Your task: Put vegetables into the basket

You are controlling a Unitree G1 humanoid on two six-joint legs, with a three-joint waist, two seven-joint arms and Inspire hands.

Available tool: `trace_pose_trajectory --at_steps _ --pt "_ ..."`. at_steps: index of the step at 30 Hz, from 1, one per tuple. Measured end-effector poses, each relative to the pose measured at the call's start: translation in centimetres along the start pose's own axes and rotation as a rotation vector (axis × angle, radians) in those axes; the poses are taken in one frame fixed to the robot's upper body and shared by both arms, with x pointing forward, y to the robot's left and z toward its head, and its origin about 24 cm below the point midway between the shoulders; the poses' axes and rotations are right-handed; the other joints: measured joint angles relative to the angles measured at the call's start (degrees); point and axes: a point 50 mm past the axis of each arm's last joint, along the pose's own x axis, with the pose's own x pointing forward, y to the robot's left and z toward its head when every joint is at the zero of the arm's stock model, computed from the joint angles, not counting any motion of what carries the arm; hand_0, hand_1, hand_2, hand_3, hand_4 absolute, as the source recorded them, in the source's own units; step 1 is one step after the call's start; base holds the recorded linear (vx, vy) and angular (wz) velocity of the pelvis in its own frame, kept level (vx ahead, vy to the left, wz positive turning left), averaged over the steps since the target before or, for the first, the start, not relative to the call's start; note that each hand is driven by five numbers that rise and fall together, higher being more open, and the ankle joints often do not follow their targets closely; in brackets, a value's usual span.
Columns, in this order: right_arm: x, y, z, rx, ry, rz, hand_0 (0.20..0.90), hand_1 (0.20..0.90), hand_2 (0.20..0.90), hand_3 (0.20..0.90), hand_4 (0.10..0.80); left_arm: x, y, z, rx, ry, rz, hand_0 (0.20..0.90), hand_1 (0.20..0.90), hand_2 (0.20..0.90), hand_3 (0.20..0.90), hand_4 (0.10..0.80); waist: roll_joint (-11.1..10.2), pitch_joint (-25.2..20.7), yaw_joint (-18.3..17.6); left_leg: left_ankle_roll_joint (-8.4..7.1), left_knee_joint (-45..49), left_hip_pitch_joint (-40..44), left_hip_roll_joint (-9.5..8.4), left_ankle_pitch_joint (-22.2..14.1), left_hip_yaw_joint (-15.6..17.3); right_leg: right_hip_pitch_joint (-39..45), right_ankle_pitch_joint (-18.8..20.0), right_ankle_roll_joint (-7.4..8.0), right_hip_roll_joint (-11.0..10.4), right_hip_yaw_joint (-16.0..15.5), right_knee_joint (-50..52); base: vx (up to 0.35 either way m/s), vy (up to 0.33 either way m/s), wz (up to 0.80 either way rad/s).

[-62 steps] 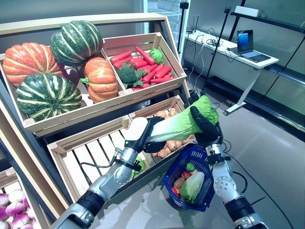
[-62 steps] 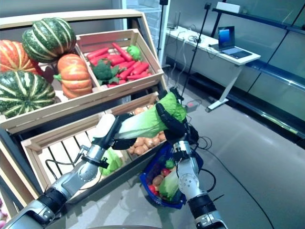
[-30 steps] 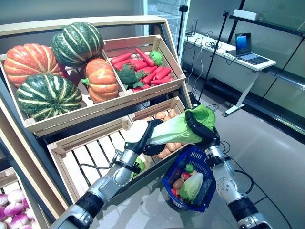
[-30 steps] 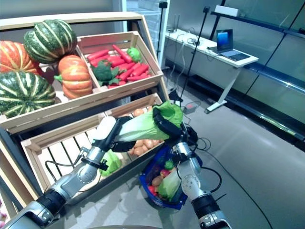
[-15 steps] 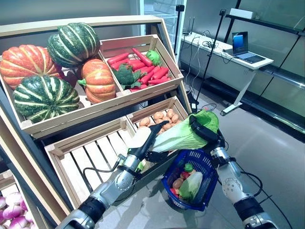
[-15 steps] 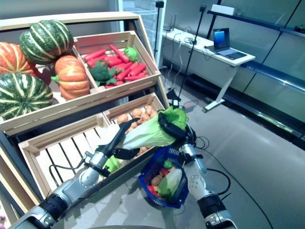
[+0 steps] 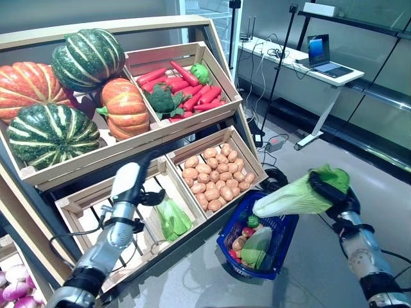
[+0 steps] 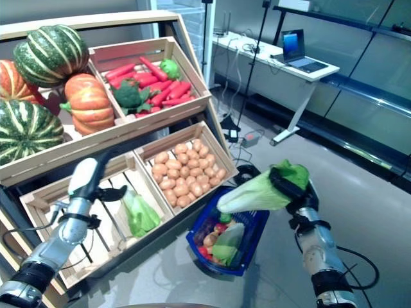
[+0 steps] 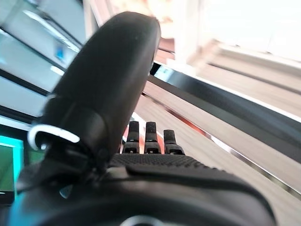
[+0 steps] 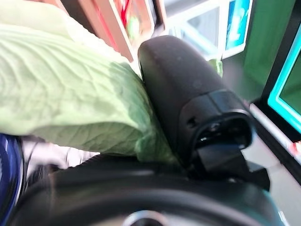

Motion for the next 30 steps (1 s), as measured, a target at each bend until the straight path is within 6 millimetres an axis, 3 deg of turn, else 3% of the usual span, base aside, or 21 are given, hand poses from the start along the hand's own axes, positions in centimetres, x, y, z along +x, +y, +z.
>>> trace_pose_trajectory --at_steps 6,9,11,15,17,21,30 --pt "-0.4 -1.6 -0.3 -0.027 0.036 -0.081 0.3 0.3 0.3 0.3 0.4 -0.4 -0.5 -0.7 -0.008 0.048 -0.013 0.9 0.9 0.9 0.9 0.8 1.0 0.7 -0.1 -0.02 0.0 -0.6 0.02 0.0 0.1 -0.6 0.1 -0.1 0.0 0.0 0.0 -0.018 -0.002 0.0" --pt "0.3 -2.0 -0.3 -0.08 0.063 -0.123 0.3 0.3 0.3 0.3 0.4 0.0 -0.4 -0.5 -0.041 0.054 -0.001 0.9 0.9 0.9 0.9 0.8 1.8 1.4 0.1 0.11 0.2 -3.2 -0.02 0.4 0.0 -3.6 0.6 -0.3 -0.1 0.1 0.4 -0.323 -0.014 -0.01" --pt "1.8 -1.5 1.2 -0.114 0.041 -0.124 0.3 0.3 0.3 0.3 0.4 1.4 -0.1 0.6 -0.063 0.024 0.026 0.9 0.9 0.9 0.9 0.8 2.6 4.0 0.3 0.46 1.0 -6.8 -0.05 1.4 -0.5 -6.9 1.5 -0.73 -0.2 0.2 1.2 -0.429 0.01 0.01" --pt "7.0 2.1 8.9 -0.161 -0.127 -0.073 0.3 0.3 0.3 0.3 0.4 7.1 2.8 5.2 -0.082 -0.094 0.142 0.9 0.9 0.9 0.9 0.8 4.8 15.7 0.8 1.24 9.7 -17.7 0.24 0.8 -3.6 -18.3 0.6 -2.48 -2.6 -0.1 11.6 -0.303 0.035 0.01" --pt "8.3 4.2 11.1 -0.183 -0.178 -0.028 0.3 0.3 0.3 0.3 0.4 8.7 4.3 7.0 -0.124 -0.131 0.205 0.9 0.9 0.9 0.9 0.8 4.7 19.7 1.0 1.67 15.8 -22.5 0.46 -1.3 -3.8 -23.8 -2.1 -3.29 -4.5 -0.1 19.0 -0.091 0.022 -0.05" --pt "9.3 6.2 12.9 -0.249 -0.206 0.009 0.3 0.3 0.3 0.3 0.4 10.0 6.0 9.0 -0.181 -0.173 0.264 0.9 0.9 0.9 0.9 0.8 4.4 23.3 1.7 2.09 26.8 -31.1 0.46 -5.2 -5.7 -32.7 -7.3 -4.38 -7.8 1.4 31.6 -0.095 0.032 0.11" --pt "10.4 8.0 15.2 -0.305 -0.226 -0.012 0.3 0.3 0.3 0.3 0.4 11.0 7.4 9.8 -0.27 -0.152 0.306 0.9 0.9 0.9 0.9 0.8 5.1 24.9 3.1 1.88 42.1 -44.7 0.57 -10.1 -9.2 -45.9 -14.1 -5.34 -11.7 3.4 48.8 -0.043 0.026 0.11"
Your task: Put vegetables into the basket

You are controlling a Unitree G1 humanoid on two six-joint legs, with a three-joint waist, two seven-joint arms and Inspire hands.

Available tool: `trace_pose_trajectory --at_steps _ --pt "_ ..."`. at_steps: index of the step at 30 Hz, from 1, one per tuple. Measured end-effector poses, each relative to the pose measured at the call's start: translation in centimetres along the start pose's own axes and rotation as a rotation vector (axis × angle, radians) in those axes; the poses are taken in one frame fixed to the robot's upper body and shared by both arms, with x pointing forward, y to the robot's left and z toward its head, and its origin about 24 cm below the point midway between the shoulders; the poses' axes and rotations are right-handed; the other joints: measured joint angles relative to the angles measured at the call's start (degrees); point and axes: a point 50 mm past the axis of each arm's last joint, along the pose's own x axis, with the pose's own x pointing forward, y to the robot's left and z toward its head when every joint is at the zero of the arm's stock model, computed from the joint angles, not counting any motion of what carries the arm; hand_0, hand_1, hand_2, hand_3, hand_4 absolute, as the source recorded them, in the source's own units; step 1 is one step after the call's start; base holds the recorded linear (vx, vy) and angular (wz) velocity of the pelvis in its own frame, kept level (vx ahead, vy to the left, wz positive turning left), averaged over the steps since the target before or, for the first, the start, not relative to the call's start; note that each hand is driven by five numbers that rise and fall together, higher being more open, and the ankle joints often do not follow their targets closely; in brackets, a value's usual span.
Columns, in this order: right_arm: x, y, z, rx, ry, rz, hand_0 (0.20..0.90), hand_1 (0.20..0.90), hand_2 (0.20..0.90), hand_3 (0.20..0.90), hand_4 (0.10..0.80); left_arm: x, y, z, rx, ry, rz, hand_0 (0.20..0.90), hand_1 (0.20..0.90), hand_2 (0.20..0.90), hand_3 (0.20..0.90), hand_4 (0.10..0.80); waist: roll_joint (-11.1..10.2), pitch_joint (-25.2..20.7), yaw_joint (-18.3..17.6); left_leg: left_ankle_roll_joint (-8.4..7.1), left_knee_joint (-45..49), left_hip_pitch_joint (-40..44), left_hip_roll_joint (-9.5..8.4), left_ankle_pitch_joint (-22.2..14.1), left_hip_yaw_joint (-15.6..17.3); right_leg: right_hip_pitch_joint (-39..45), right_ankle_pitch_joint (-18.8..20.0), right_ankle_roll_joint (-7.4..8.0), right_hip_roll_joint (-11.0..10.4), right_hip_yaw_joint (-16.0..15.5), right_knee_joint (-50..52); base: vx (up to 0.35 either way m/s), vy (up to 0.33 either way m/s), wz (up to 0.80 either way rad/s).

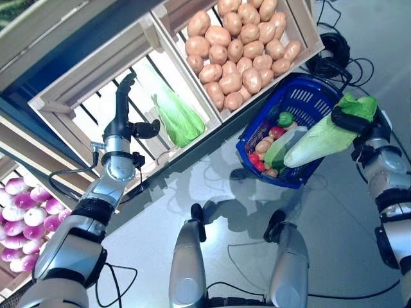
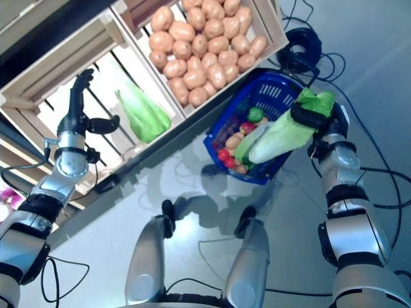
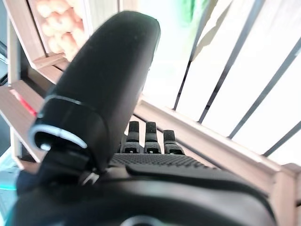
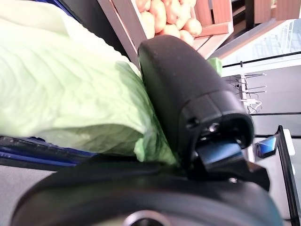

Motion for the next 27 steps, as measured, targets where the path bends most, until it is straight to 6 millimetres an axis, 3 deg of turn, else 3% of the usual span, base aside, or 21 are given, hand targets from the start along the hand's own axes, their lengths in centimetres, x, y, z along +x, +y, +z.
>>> trace_pose_trajectory --at_steps 4,5,14,22,27 --pt "0.6 1.0 1.3 -0.016 -0.028 0.019 0.3 0.3 0.3 0.3 0.4 0.5 -0.2 0.8 -0.004 -0.014 -0.008 0.9 0.9 0.9 0.9 0.8 0.0 0.0 0.1 -0.19 4.0 -3.6 0.36 -1.4 -0.9 -3.9 -2.1 -0.79 -0.7 0.9 5.0 -0.012 0.01 0.03" --pt "0.7 1.2 1.6 -0.014 -0.036 0.021 0.9 0.9 0.9 0.9 0.8 0.6 -0.2 0.9 -0.011 -0.015 -0.007 0.9 0.9 0.9 0.9 0.8 0.0 0.0 0.2 -0.22 4.6 -4.3 0.38 -1.5 -1.1 -4.7 -2.6 -1.12 -1.0 1.2 5.9 0.0 0.0 0.0" --pt "1.3 2.0 3.0 -0.019 -0.07 0.005 0.9 0.9 0.9 0.9 0.8 1.5 0.1 2.0 -0.07 -0.018 0.019 0.9 0.9 0.9 0.9 0.8 0.0 0.0 -0.1 -0.73 7.1 -7.9 1.24 -1.8 -2.1 -8.2 -3.7 -2.17 -0.7 1.3 9.1 0.018 0.013 0.0" --pt "1.4 2.3 3.5 -0.014 -0.083 0.006 0.9 0.9 0.9 0.9 0.8 1.5 0.2 1.8 -0.063 0.001 0.026 0.9 0.9 0.9 0.9 0.8 0.0 0.0 -0.2 -0.87 7.4 -7.5 1.7 -2.0 -2.2 -8.2 -4.0 -2.35 -0.3 1.4 10.0 0.037 0.011 -0.02" --pt "1.4 2.6 2.9 -0.024 -0.02 0.041 0.9 0.9 0.9 0.9 0.8 1.8 0.7 1.3 0.026 0.019 0.067 0.9 0.9 0.9 0.9 0.8 0.0 0.0 -0.2 -1.03 7.4 -6.8 2.02 -1.9 -2.2 -7.7 -4.1 -2.45 -0.2 1.5 10.1 0.021 0.007 -0.01"
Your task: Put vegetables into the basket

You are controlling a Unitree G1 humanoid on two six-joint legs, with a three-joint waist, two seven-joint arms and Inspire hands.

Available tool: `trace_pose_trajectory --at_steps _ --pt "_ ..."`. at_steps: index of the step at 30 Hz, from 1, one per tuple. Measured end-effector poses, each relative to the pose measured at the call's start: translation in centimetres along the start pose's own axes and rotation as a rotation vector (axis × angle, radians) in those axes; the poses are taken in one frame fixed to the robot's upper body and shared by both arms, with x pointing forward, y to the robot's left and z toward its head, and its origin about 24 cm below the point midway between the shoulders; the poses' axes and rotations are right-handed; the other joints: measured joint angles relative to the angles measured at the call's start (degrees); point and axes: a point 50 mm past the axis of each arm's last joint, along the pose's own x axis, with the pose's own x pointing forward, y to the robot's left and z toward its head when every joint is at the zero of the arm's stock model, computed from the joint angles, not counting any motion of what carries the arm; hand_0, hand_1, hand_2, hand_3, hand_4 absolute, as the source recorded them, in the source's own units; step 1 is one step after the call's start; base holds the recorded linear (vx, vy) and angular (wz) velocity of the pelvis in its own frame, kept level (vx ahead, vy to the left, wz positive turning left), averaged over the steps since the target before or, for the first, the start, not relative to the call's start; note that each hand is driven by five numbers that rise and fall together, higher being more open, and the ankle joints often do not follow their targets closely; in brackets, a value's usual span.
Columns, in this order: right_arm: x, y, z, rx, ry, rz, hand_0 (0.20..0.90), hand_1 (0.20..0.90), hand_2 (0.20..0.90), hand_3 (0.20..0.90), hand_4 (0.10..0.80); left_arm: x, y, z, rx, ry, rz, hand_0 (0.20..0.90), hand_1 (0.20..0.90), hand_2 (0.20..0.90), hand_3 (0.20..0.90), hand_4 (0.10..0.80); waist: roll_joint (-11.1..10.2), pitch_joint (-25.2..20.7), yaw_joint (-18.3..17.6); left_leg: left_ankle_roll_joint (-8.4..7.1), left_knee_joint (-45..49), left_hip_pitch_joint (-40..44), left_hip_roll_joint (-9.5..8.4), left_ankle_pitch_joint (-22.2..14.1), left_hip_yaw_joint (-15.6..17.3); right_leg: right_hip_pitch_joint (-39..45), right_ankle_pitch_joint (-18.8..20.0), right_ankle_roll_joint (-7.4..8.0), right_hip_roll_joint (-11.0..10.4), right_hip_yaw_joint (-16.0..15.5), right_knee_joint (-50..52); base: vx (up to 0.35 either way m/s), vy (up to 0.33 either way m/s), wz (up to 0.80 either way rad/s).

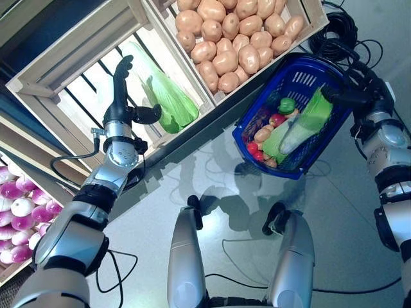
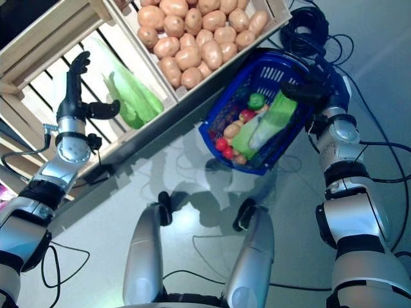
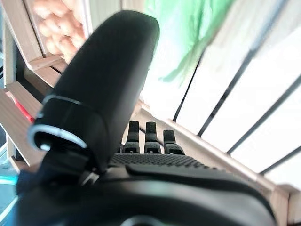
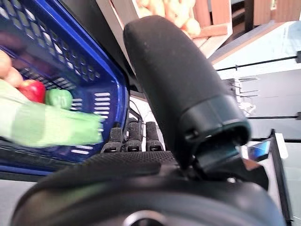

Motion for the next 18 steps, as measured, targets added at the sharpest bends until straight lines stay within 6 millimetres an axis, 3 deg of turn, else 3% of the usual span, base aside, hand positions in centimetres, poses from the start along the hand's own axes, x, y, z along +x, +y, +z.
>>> trace_pose_trajectory --at_steps 5,10,14,18 --pt "0.0 0.2 -0.2 -0.012 0.02 0.02 0.9 0.9 0.9 0.9 0.8 0.6 1.3 -0.4 0.294 -0.052 0.016 0.9 0.9 0.9 0.9 0.8 0.0 0.0 -0.2 -0.19 -0.8 1.5 0.36 0.1 0.2 1.3 -0.1 -0.24 0.5 0.1 -0.6 0.036 0.033 -0.03" --pt "0.0 0.3 0.3 0.028 -0.007 0.04 0.9 0.9 0.9 0.9 0.8 1.7 4.4 -0.7 0.582 -0.099 0.1 0.9 0.9 0.9 0.9 0.8 0.0 0.0 -1.2 -0.22 -1.0 1.6 0.46 0.1 0.4 1.2 0.0 0.03 0.7 0.3 -0.9 0.003 0.069 -0.02" --pt "0.0 1.6 1.9 0.049 -0.101 0.124 0.9 0.9 0.9 0.9 0.8 2.4 6.6 -1.1 0.855 -0.123 0.124 0.9 0.9 0.9 0.9 0.8 0.0 0.0 -1.7 -0.3 -0.8 1.1 0.83 -0.3 1.7 -0.5 0.1 0.09 0.8 1.4 -0.7 -0.031 0.131 -0.12" --pt "-0.2 1.8 2.8 0.047 -0.138 0.173 0.9 0.9 0.9 0.9 0.8 3.0 7.0 0.0 1.031 -0.223 0.108 0.9 0.9 0.9 0.9 0.8 0.0 0.0 -2.4 -0.1 0.2 -1.5 1.38 -0.6 2.2 -3.2 0.1 0.12 1.1 1.9 -0.4 -0.046 0.144 -0.03"
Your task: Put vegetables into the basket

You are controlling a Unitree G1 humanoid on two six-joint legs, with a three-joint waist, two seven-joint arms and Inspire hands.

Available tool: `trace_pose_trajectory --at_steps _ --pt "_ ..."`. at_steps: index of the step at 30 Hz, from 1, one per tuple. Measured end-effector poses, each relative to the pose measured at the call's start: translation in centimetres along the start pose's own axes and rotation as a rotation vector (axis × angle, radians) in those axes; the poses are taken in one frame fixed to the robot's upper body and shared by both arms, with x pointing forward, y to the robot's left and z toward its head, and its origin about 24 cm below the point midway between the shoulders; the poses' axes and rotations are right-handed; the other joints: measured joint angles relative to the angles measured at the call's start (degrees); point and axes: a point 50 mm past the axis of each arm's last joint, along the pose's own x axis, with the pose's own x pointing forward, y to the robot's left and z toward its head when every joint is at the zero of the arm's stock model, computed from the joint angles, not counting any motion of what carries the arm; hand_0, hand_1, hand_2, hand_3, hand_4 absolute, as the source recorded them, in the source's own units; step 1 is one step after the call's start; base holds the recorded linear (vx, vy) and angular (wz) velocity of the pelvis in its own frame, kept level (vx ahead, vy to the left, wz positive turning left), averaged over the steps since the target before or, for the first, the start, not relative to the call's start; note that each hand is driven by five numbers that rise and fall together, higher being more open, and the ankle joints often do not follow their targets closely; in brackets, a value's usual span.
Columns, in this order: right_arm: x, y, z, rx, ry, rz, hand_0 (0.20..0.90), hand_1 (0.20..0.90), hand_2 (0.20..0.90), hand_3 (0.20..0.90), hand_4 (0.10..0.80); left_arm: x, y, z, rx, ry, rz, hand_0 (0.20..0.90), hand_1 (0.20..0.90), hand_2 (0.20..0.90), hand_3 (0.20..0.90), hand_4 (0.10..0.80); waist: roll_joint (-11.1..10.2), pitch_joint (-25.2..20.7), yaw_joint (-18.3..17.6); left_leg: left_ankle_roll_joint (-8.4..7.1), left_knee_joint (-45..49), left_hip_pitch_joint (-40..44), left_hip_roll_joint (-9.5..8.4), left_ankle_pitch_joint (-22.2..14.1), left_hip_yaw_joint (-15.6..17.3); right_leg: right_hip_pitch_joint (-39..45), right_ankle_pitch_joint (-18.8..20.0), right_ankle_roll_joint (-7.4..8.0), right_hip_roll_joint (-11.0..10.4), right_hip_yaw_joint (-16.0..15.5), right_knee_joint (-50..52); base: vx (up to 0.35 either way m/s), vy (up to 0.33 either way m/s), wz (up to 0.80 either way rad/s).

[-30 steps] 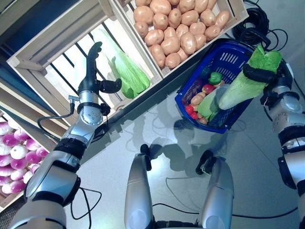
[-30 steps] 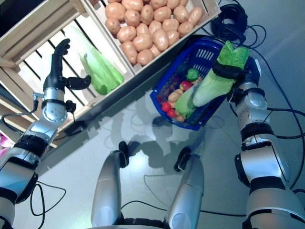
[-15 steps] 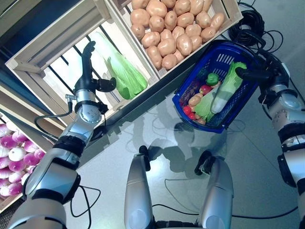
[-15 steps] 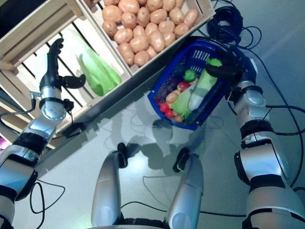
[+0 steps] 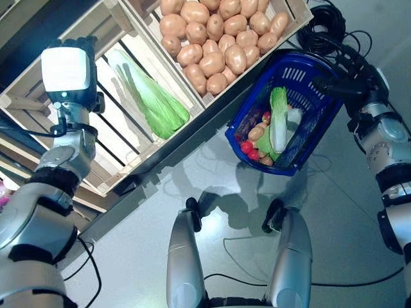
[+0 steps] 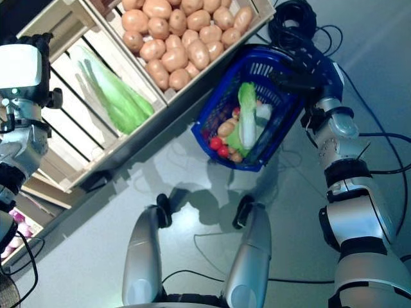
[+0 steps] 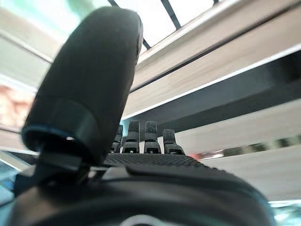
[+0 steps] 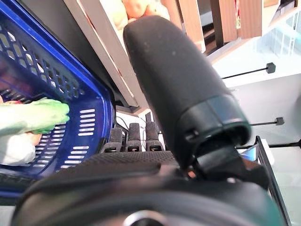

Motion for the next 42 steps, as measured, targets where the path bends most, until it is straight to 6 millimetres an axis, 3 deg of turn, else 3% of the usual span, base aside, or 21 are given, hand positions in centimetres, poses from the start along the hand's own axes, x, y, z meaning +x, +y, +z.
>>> trace_pose_trajectory --at_steps 6,13,23,29,40,41,42 --pt "-0.4 -0.3 0.2 0.039 -0.017 0.018 0.9 0.9 0.9 0.9 0.8 0.5 0.5 0.9 0.212 -0.18 -0.021 0.9 0.9 0.9 0.9 0.8 0.0 0.0 -0.7 0.37 4.8 -6.1 0.77 -1.9 1.0 -6.4 0.1 0.16 -0.3 1.5 2.4 -0.061 0.123 -0.09" --pt "-1.5 -1.7 -0.9 0.032 0.026 0.001 0.9 0.9 0.9 0.9 0.8 1.3 1.4 2.6 0.328 -0.32 0.005 0.9 0.9 0.9 0.9 0.8 0.0 0.0 -1.7 1.26 8.6 -11.7 1.33 -3.6 1.0 -11.8 0.1 0.16 -0.5 2.3 4.5 -0.034 0.079 -0.05" --pt "-1.4 -1.5 0.3 0.06 -0.017 0.035 0.9 0.9 0.9 0.9 0.8 2.3 2.5 3.5 0.398 -0.387 -0.023 0.9 0.9 0.9 0.9 0.8 0.0 0.0 -1.2 1.45 11.5 -17.6 2.04 -4.0 0.8 -17.8 0.1 -0.2 -0.7 2.8 6.8 -0.011 0.03 -0.01" --pt "-1.4 -1.6 0.9 0.068 -0.036 0.042 0.9 0.9 0.9 0.9 0.8 2.7 3.0 2.4 0.449 -0.357 -0.091 0.9 0.9 0.9 0.9 0.8 0.0 0.0 -0.9 1.83 14.9 -24.1 2.24 -4.6 -0.5 -23.4 0.2 -0.41 -0.8 2.9 9.0 -0.002 0.005 0.01" --pt "-1.1 -1.4 2.8 0.062 -0.107 0.054 0.9 0.9 0.9 0.9 0.8 6.2 8.7 3.5 0.328 -0.281 -0.002 0.9 0.9 0.9 0.9 0.8 -0.1 0.0 -0.9 2.7 19.3 -31.1 2.65 -5.4 -1.3 -29.5 1.0 -0.73 -1.0 3.8 11.0 -0.006 -0.006 -0.02" --pt "-1.1 -1.4 2.9 0.066 -0.115 0.054 0.9 0.9 0.9 0.9 0.8 6.4 9.1 3.5 0.312 -0.269 -0.004 0.796 0.796 0.796 0.796 0.731 -0.1 0.0 -0.9 2.72 19.4 -31.4 2.7 -5.4 -1.3 -29.8 1.0 -0.78 -1.0 3.7 11.2 -0.004 -0.036 -0.02" --pt "-1.0 -1.3 3.0 0.066 -0.117 0.058 0.9 0.9 0.9 0.9 0.8 6.5 9.2 3.5 0.283 -0.257 -0.011 0.3 0.3 0.3 0.3 0.4 -0.1 0.0 -0.9 2.75 19.4 -31.3 2.71 -5.5 -1.4 -29.9 0.9 -0.85 -0.9 3.7 11.2 0.0 0.0 0.0"
